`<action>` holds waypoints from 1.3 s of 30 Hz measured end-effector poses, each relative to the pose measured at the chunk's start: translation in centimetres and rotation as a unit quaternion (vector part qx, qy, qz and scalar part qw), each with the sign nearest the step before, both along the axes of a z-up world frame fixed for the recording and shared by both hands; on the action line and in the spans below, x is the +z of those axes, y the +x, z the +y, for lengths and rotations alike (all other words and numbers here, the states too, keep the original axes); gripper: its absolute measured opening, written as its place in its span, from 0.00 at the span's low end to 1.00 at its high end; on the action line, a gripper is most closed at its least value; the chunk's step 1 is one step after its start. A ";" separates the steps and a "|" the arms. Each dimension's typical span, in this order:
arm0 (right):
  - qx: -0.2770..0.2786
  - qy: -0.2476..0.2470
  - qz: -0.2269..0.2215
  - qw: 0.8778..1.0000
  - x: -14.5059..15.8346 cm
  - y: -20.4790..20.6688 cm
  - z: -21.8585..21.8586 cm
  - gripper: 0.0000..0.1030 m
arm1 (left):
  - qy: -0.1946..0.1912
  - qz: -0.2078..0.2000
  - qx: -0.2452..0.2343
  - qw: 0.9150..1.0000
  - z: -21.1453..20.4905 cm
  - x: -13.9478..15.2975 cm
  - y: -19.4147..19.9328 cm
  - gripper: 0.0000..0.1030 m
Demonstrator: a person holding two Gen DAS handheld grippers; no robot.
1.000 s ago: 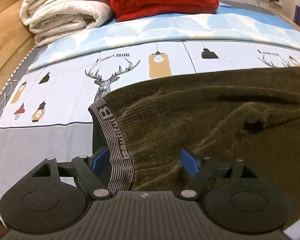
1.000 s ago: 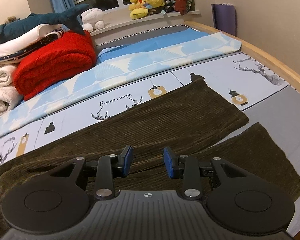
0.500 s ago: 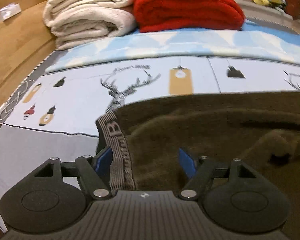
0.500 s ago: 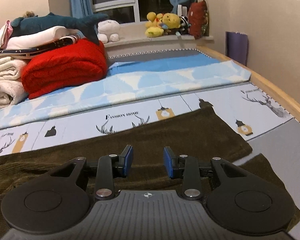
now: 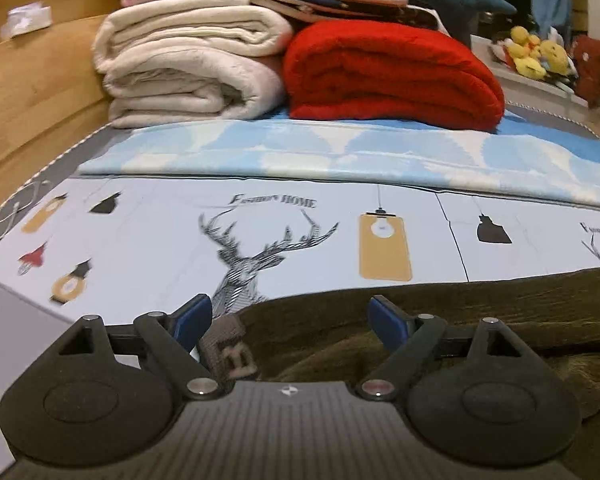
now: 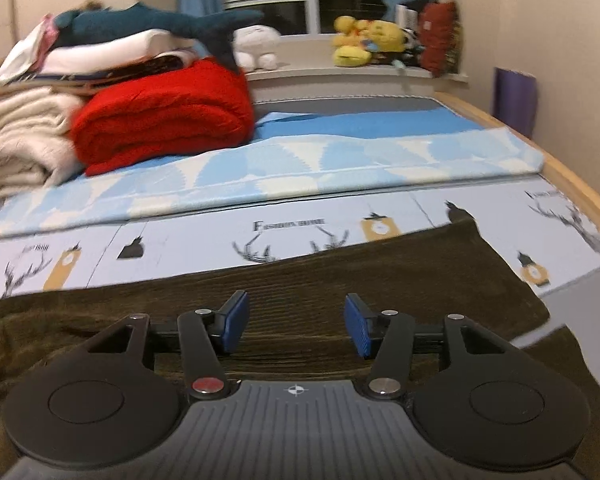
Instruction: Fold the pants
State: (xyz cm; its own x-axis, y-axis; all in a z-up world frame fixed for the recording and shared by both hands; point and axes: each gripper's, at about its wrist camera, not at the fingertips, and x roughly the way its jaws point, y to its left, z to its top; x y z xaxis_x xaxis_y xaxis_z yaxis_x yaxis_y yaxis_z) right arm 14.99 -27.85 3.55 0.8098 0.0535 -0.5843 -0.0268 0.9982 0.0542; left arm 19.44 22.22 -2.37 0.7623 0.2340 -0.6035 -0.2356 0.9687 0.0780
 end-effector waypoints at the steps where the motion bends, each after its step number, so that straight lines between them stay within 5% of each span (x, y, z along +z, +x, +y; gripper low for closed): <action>1: 0.004 -0.008 0.002 1.000 -0.1 0.1 0.3 0.53 | 0.002 0.002 -0.005 1.000 -0.1 -0.4 0.7 0.87; 9: 0.014 -0.012 0.023 1.000 -0.6 1.2 1.1 0.53 | 0.031 0.068 -0.079 0.994 -2.0 -4.9 6.2 0.87; 17: 0.020 -0.007 0.029 0.999 -0.9 1.4 0.7 0.53 | 0.078 0.082 -0.109 0.988 -2.4 -7.5 8.6 0.86; 18: 0.020 -0.006 0.030 0.999 -1.0 1.4 0.6 0.53 | 0.072 0.080 -0.115 0.987 -2.3 -7.6 8.7 0.81; 20: 0.019 -0.009 0.035 0.999 -1.2 1.5 0.4 0.53 | 0.047 0.080 -0.134 0.987 -2.1 -7.3 8.8 0.51; 21: 0.017 -0.012 0.039 0.999 -1.4 1.6 0.4 0.53 | 0.040 0.084 -0.139 0.986 -2.2 -7.2 8.9 0.21; 22: 0.016 -0.013 0.043 0.999 -1.5 1.7 0.4 0.53 | 0.042 0.088 -0.147 0.984 -2.5 -7.0 8.8 0.11; 26: 0.013 -0.017 0.043 0.999 -1.6 1.6 0.3 0.53 | 0.087 0.084 -0.161 0.979 -4.3 -6.0 7.9 0.04; 32: 0.006 -0.004 0.048 0.999 -1.6 1.2 -0.3 0.52 | 0.080 0.070 -0.149 0.983 -5.7 -2.3 4.2 0.03; 39: -0.012 0.031 0.045 0.998 -1.0 0.2 -1.0 0.48 | 0.087 0.067 -0.208 0.972 -10.1 2.7 -6.5 0.03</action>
